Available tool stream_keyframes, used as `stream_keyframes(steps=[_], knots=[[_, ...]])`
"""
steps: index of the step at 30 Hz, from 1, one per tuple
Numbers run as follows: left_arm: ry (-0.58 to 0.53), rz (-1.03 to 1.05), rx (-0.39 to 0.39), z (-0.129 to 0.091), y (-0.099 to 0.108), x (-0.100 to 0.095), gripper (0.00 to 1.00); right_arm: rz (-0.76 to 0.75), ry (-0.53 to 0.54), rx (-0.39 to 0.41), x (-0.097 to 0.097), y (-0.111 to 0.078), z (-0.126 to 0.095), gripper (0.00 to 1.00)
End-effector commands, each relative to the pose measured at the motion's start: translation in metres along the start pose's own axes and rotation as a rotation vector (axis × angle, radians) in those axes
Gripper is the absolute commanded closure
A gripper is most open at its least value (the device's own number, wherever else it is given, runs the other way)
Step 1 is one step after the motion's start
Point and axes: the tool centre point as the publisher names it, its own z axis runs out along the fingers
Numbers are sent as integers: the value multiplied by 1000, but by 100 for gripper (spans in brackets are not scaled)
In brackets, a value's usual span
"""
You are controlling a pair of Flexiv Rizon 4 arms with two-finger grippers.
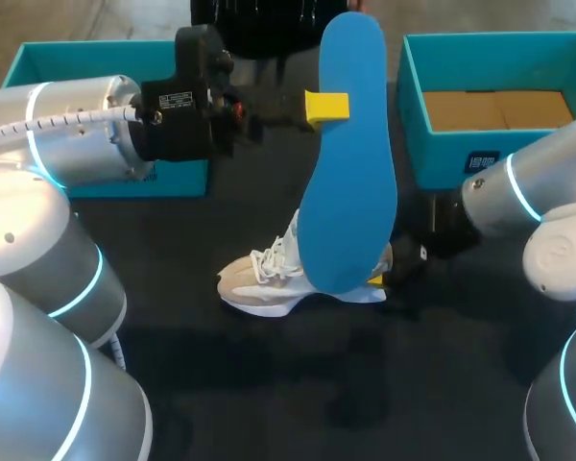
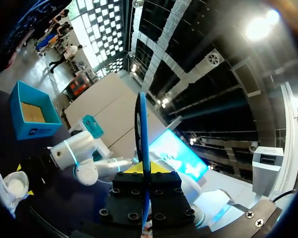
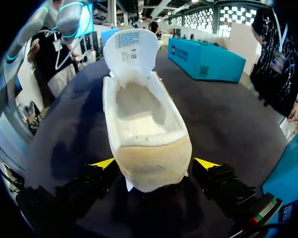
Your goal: Take the shoe out of the shoebox, open the shoe tongue, remove and reinsert the insole, then place the shoe into the shoebox
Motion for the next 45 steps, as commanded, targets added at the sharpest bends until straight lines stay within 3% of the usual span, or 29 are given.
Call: stream_keyframes(steps=[1,29,45], knots=[[1,1,4,0,2,0,100,15,-6,152,2,8,-16,0],[1,1,4,0,2,0,100,-11,-55,516,11,39,-62,0],[1,1,4,0,2,0,100,-51,-54,618,12,59,-69,0]])
